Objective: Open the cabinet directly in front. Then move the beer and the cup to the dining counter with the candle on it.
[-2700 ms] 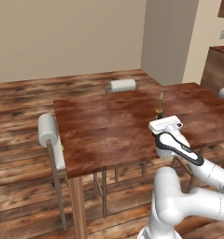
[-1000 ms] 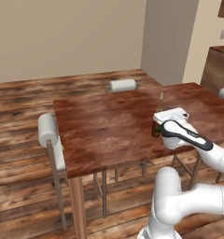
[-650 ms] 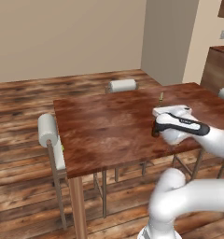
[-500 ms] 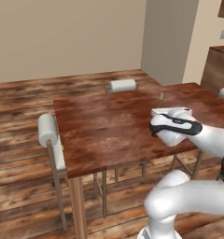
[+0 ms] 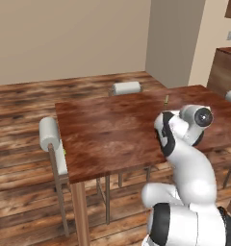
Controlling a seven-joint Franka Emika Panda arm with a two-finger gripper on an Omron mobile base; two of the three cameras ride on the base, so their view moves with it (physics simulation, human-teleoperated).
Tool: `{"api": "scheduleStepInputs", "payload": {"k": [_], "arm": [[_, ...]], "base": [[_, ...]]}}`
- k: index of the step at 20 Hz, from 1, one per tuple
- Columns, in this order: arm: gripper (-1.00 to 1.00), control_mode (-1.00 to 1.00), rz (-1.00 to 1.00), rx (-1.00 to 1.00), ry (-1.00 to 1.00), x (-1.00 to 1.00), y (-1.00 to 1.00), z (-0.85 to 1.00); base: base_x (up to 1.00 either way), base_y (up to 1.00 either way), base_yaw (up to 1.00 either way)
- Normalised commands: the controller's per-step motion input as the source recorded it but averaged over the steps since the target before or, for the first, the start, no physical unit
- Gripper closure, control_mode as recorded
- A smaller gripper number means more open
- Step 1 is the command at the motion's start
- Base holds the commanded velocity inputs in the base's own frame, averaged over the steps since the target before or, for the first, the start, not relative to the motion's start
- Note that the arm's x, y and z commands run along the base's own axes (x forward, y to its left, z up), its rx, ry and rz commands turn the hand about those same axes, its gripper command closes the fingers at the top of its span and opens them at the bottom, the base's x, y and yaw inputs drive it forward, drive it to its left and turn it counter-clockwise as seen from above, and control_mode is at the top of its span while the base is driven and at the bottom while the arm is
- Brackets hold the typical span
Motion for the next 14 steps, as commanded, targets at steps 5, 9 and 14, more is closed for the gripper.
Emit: {"api": "scheduleStepInputs", "payload": {"k": [5, 9, 14], "arm": [[-1.0, -1.0, 0.0, 0.0, 0.25, -0.76, -0.34, 1.0], [-1.0, -1.0, 0.0, 0.0, 0.05, 0.0, 0.0, 0.07], [-1.0, -1.0, 0.0, 0.0, 0.0, -0.54, 0.0, -0.07]], "base": [[0.0, 0.0, 0.0], [0.0, 0.0, 0.0], [0.0, 0.0, 0.0]]}}
